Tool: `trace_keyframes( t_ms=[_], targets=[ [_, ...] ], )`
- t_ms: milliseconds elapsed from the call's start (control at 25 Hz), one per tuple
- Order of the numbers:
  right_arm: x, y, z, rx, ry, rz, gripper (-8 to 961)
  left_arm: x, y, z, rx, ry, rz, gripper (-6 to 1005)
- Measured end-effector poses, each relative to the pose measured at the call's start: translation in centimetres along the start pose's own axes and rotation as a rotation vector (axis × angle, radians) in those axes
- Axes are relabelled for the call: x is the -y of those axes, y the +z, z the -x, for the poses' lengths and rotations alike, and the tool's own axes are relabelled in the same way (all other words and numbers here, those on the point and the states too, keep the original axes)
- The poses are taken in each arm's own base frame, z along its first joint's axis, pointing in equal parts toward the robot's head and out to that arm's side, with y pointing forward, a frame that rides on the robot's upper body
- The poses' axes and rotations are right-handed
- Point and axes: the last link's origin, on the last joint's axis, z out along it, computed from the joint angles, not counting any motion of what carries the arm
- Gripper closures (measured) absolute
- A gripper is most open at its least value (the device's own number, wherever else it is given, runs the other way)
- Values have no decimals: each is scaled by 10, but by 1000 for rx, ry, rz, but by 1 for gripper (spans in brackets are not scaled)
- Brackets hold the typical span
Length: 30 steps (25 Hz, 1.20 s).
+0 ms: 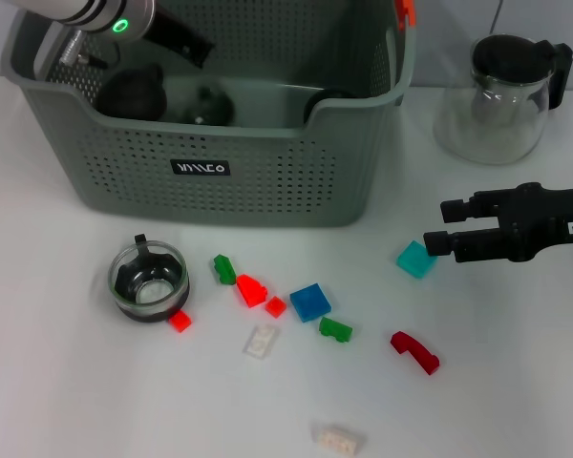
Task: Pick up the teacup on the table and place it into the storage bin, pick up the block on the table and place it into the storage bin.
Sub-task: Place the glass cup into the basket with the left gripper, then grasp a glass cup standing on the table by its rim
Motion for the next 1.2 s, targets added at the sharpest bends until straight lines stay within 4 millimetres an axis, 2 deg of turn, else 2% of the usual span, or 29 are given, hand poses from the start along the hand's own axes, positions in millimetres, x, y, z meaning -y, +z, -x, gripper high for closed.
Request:
trace_keyframes(
  t_ms=[240, 440, 560, 680, 800, 880, 1040, 1200],
  targets=[
    [0, 0, 0, 1, -7, 0, 203, -3, -1, -4, -11, -7, 8, 873],
    [1, -1, 0, -2, -9, -3, 203, -5, -18, -24, -87, -46, 21, 779],
    [1, -1, 0, -4, -11, -5, 204, -6, -41, -38, -175, -102, 100, 600],
    [2, -3, 0, -7, -14, -9, 204, -9, -68, -40, -265, -169, 249, 479],
    [2, -3, -1, -8, -14, -10, 204, -12, -103, -28, -407, -217, 463, 358],
    [2, -4, -1, -9, -14, -12, 203, -15, -126, -14, -495, -209, 569, 317],
    [3, -6, -2, -4, -10, -18, 203, -28, -155, 16, -570, -124, 665, 236],
    [4, -8, -1, 7, -5, -21, 203, -50, -175, 48, -581, 89, 684, 155]
  ],
)
